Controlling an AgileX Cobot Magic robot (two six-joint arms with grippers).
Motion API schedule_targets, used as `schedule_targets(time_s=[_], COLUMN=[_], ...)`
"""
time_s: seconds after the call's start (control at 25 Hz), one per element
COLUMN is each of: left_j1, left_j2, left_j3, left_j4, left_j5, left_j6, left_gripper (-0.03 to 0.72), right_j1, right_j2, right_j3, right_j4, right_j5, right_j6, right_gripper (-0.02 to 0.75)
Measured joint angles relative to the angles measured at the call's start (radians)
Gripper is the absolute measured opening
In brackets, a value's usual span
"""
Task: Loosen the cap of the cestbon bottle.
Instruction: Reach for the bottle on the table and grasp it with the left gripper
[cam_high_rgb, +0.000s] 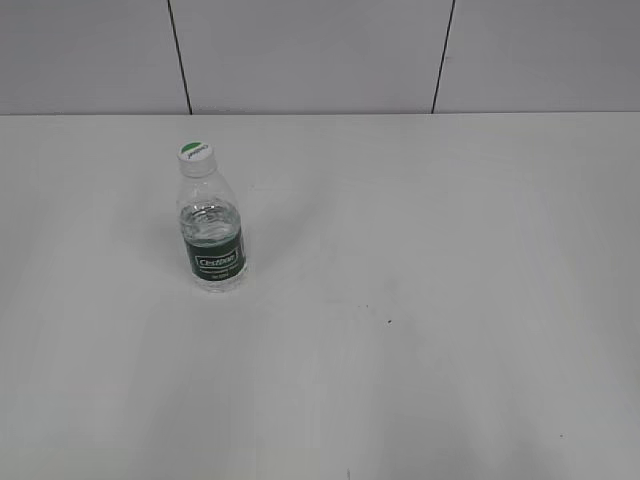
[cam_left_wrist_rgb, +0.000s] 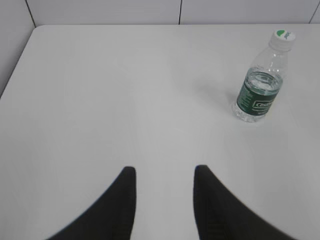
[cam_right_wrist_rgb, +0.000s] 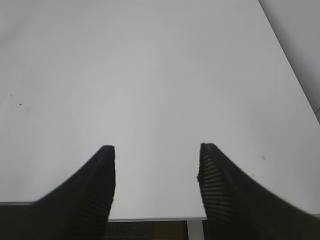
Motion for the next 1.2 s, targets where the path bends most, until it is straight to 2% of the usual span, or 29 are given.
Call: schedule_targets(time_s=[0.2, 0.36, 0.6, 0.96, 1.2], left_j1=[0.0, 0.0, 0.0, 0.0, 0.001], left_j2=[0.006, 0.095, 0.363, 0.847, 1.103], left_j3=[-0.012, -0.013, -0.013, -0.013, -0.015], left_j4=[0.002, 0.019, 0.055, 0.105, 0.108], left_j5=[-0.201, -0.37, -0.635, -1.166, -1.454], left_j6=[0.0, 0.0, 0.0, 0.0, 0.0], left_gripper=[0.244, 0.244, 0.244, 0.244, 0.244], right_j1=[0.0, 0.0, 0.0, 0.0, 0.0], right_j2=[0.0, 0.0, 0.0, 0.0, 0.0], right_j3=[0.0, 0.0, 0.0, 0.0, 0.0], right_j4=[0.0, 0.0, 0.0, 0.0, 0.0], right_j5=[0.0, 0.0, 0.0, 0.0, 0.0], right_j6=[0.0, 0.0, 0.0, 0.0, 0.0], right_gripper=[0.412, 0.412, 0.412, 0.412, 0.412])
